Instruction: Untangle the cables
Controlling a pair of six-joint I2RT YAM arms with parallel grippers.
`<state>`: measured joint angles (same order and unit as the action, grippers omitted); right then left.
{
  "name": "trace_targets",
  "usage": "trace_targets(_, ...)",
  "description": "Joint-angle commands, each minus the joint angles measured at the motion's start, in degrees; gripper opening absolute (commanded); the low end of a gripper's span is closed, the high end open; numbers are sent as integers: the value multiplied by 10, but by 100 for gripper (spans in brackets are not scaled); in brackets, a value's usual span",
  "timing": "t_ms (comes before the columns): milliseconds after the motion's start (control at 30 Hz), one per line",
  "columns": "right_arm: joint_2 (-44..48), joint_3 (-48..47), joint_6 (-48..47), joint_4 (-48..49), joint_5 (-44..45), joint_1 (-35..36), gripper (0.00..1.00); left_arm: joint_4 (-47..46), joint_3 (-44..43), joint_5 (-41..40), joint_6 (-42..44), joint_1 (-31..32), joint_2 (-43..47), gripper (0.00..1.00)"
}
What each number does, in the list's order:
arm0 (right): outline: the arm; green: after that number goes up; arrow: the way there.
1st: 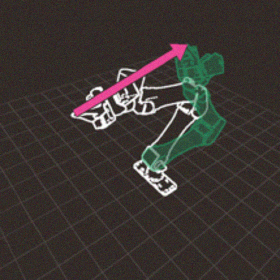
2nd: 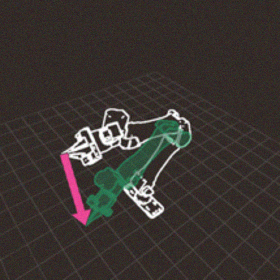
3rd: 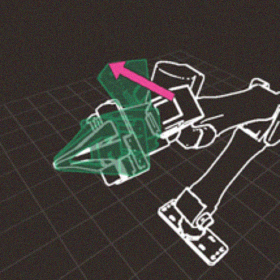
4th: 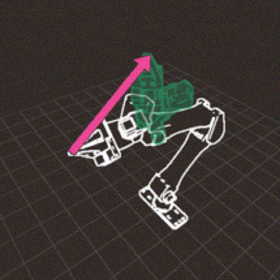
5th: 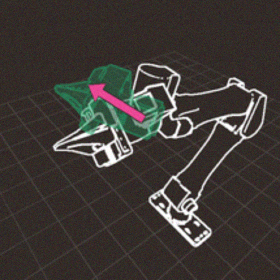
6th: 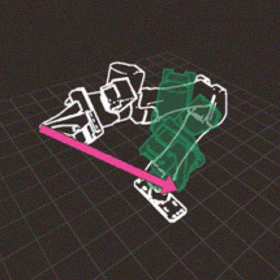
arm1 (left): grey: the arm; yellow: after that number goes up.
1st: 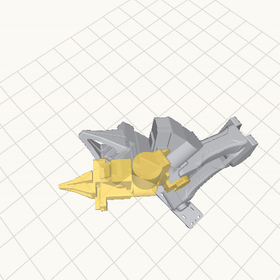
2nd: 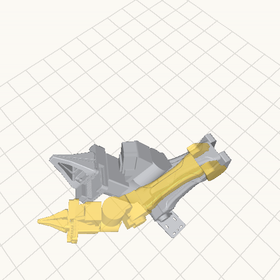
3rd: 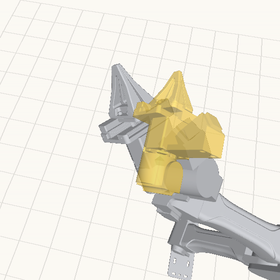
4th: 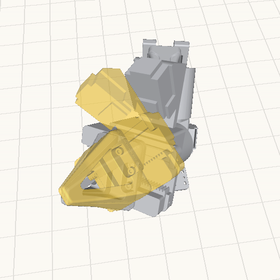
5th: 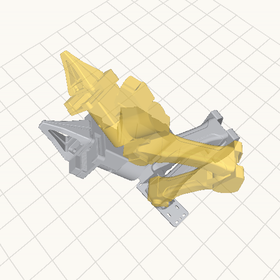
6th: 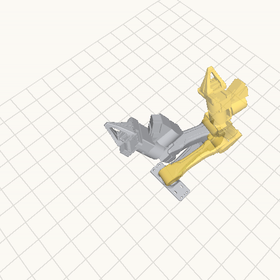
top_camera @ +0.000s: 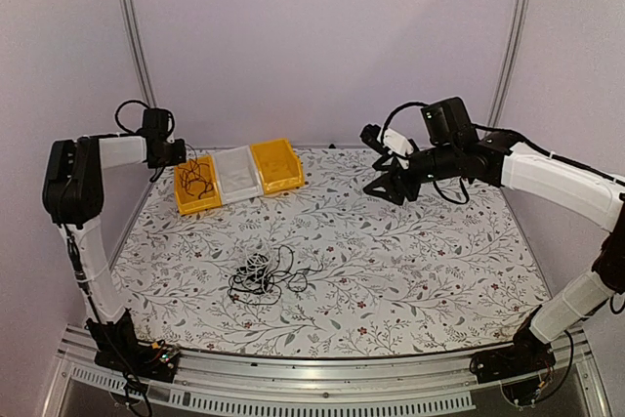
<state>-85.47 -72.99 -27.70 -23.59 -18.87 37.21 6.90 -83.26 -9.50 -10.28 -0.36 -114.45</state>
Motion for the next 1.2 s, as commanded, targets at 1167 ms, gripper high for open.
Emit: trace_targets(1167, 24, 55, 4, 32, -12, -17, 67, 240, -128, -34, -69, 62, -73, 5)
